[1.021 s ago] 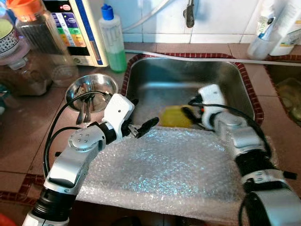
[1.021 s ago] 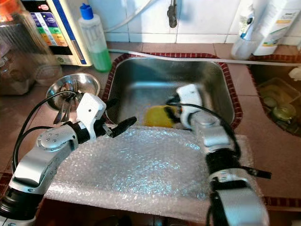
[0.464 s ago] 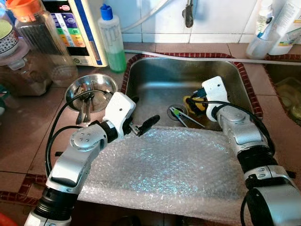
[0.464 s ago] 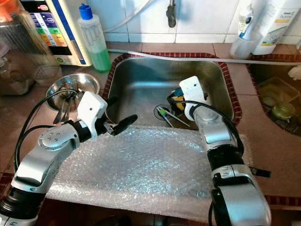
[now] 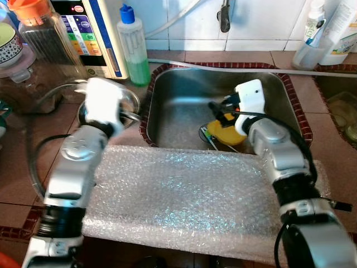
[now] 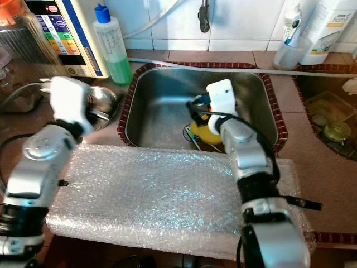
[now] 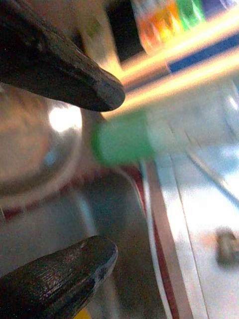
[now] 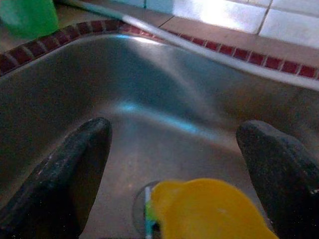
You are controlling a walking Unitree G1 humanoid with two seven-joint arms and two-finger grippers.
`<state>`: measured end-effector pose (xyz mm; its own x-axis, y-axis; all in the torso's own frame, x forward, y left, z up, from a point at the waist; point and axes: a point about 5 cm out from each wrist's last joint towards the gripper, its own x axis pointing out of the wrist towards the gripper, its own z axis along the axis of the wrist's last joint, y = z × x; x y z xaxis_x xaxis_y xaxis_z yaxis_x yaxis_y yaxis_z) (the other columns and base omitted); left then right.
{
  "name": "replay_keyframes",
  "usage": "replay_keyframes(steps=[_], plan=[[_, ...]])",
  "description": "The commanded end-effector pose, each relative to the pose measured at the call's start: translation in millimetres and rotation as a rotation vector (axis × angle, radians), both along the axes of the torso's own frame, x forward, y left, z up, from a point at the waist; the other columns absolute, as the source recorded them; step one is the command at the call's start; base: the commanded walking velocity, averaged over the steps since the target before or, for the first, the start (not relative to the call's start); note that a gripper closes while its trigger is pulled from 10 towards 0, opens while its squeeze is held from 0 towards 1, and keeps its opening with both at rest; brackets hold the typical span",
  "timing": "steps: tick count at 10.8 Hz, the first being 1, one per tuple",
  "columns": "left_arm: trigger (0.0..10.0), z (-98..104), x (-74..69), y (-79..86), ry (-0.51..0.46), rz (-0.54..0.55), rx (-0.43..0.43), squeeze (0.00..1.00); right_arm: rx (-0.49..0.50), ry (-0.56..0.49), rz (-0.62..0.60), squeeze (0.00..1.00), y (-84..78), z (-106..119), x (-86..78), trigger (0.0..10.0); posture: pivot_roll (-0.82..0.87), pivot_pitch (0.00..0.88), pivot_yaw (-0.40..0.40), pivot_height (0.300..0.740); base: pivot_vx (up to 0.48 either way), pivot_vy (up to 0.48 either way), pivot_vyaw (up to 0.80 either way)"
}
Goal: Kitchen organization
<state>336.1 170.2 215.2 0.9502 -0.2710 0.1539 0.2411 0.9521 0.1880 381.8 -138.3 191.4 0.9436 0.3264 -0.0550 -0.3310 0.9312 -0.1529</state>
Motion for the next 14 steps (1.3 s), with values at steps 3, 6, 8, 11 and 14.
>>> replay_keyframes(steps=[3,6,8,11,14], plan=[[10.0,-7,2.2,21.3,0.063,0.109,0.028,1.0,0.068,-0.004,0.11,0.0,17.3,3,-10.6,10.0,-0.13,0.186,0.086,0.74,0.0,0.0,0.0],[10.0,-16,3.9,40.0,0.146,0.193,0.058,0.2,0.05,-0.01,0.17,0.0,28.5,1,-18.0,10.0,-0.13,0.188,0.082,0.74,0.0,0.0,0.0],[10.0,-19,4.4,50.4,0.209,0.238,0.03,0.0,0.036,-0.007,0.184,0.0,29.9,0,-20.3,10.0,-0.13,0.188,0.082,0.74,0.0,0.0,0.0],[0.0,-22,3.7,51.6,0.25,0.233,-0.039,0.0,0.026,-0.006,0.197,0.0,31.5,0,-22.7,10.0,-0.12,0.191,0.085,0.74,0.0,0.0,0.0],[0.0,-23,3.7,48.4,0.275,0.223,-0.109,0.0,0.024,-0.004,0.2,0.0,31.2,0,-23.6,10.0,-0.13,0.194,0.084,0.74,0.0,0.0,0.0]])
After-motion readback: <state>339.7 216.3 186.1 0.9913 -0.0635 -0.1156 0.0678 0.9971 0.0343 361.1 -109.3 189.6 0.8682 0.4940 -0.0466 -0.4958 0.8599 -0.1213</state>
